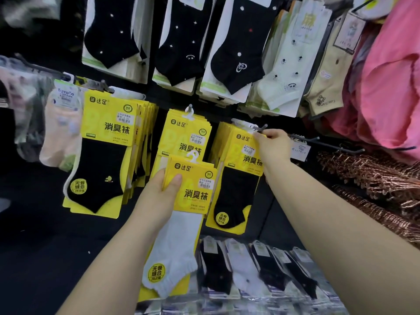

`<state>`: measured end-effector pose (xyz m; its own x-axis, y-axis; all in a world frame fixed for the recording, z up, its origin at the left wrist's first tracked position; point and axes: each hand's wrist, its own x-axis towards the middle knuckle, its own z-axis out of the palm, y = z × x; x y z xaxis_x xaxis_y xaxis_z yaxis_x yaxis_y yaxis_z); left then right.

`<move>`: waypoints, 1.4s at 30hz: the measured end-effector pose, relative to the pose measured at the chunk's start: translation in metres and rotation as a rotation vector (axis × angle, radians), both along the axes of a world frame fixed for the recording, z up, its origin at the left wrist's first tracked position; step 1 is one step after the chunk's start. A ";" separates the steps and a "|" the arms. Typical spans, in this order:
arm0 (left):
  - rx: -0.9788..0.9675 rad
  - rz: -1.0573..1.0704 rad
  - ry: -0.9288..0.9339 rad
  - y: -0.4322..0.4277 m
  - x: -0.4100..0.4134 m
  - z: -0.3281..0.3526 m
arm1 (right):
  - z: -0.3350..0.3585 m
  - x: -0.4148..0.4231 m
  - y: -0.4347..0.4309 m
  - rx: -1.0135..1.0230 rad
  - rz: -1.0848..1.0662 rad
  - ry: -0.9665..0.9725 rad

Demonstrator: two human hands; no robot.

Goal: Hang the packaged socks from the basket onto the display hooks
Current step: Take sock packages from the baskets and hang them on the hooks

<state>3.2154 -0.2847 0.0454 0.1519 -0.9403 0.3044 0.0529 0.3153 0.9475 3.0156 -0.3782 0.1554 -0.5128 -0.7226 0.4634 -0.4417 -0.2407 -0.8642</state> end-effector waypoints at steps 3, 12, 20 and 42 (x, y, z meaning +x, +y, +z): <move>0.010 -0.013 0.027 0.002 -0.006 0.003 | -0.015 0.009 0.023 -0.011 -0.038 0.072; -0.035 -0.160 0.163 0.010 -0.020 0.014 | -0.048 0.031 0.105 0.094 0.477 0.224; -0.052 -0.015 0.052 0.007 -0.013 0.009 | -0.043 -0.018 0.087 0.015 0.364 0.008; -0.131 -0.052 0.012 0.004 -0.012 0.011 | -0.032 0.005 0.062 -0.035 0.072 0.296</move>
<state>3.2032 -0.2809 0.0561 0.1081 -0.8995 0.4234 0.0839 0.4327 0.8977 3.0206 -0.3159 0.1232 -0.2998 -0.7331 0.6104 -0.6538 -0.3081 -0.6911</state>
